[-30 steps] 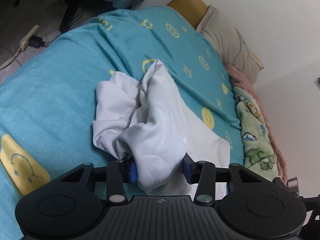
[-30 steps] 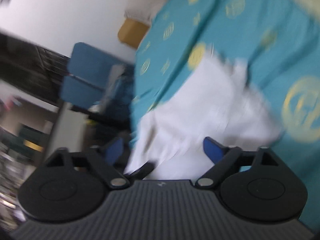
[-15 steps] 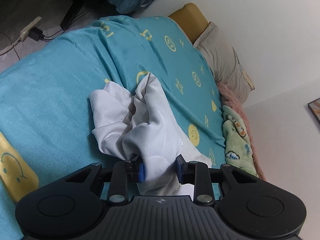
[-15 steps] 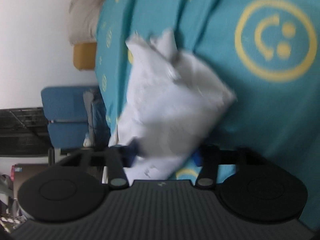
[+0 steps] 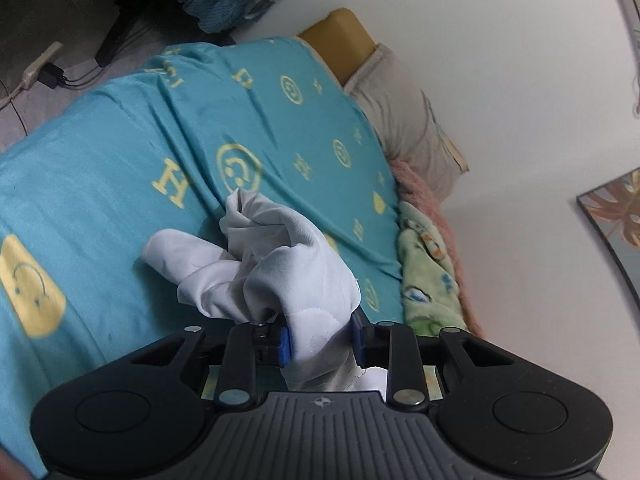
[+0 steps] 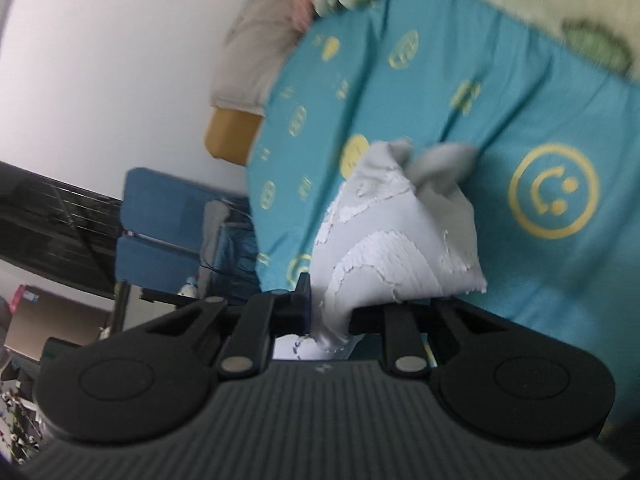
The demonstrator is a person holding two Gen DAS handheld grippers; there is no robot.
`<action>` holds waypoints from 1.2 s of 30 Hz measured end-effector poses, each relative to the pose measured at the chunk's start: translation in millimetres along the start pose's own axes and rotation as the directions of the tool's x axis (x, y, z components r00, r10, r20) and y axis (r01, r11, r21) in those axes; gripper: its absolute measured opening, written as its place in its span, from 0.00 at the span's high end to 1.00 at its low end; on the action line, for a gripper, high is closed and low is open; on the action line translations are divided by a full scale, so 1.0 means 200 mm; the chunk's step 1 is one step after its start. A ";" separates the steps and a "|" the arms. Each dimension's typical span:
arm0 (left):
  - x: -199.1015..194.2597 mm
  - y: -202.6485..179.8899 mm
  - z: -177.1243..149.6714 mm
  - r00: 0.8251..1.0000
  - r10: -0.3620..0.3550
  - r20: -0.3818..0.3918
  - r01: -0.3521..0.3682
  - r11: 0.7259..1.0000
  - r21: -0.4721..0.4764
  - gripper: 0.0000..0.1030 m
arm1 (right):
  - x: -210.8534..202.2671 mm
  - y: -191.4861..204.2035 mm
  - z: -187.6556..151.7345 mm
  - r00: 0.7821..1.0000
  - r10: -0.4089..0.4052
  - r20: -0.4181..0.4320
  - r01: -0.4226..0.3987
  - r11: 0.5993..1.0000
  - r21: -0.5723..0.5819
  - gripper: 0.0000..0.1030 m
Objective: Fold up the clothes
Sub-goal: 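Grasp the folded shirt bundle with both grippers and lift it off the bed, then carry the shirt bundle to the pink throw and open both grippers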
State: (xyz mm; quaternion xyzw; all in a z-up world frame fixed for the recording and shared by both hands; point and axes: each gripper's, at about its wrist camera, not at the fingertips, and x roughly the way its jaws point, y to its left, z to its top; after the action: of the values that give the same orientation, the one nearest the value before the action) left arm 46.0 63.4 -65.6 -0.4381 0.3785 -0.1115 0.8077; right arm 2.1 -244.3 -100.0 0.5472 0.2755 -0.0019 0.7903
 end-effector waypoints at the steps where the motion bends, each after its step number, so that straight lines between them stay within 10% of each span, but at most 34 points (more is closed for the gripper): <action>1: -0.02 -0.05 -0.02 1.000 -0.007 -0.021 0.007 1.000 0.002 0.71 | -0.08 0.00 0.02 1.000 0.003 0.008 -0.003 1.000 0.000 0.81; 14: 0.42 -1.01 -0.37 0.945 -0.086 -0.316 0.136 0.981 0.140 0.71 | -0.76 -0.03 0.71 0.975 -0.082 0.204 0.082 0.997 0.009 0.81; 23: 0.85 -1.87 -0.73 0.830 -0.381 -0.406 0.490 0.846 0.208 0.70 | -1.33 0.17 1.40 0.823 -0.070 0.564 0.194 0.967 -0.164 0.81; 26: 0.98 -1.93 -0.89 0.800 -0.407 -0.440 0.545 0.800 0.252 0.68 | -1.42 0.12 1.45 0.758 -0.109 0.643 0.303 0.932 -0.200 0.81; 29: 1.13 -1.80 -1.12 0.812 -0.310 -0.495 0.506 0.797 0.330 0.68 | -1.41 -0.09 1.43 0.724 -0.212 0.656 0.414 0.895 -0.168 0.81; 33: 1.26 -1.49 -1.40 0.821 -0.153 -0.550 0.424 0.808 0.409 0.68 | -1.33 -0.49 1.31 0.742 -0.389 0.545 0.488 0.872 -0.042 0.81; 36: 1.22 -1.29 -1.45 0.820 -0.173 -0.546 0.444 0.795 0.414 0.64 | -1.32 -0.66 1.18 0.759 -0.394 0.519 0.482 0.875 -0.041 0.81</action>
State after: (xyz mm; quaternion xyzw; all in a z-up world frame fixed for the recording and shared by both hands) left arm 47.6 -396.2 -82.2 -0.2167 0.4427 -0.4501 0.7446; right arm -159.2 -579.6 -40.2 0.3778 0.1835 -0.3036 0.8552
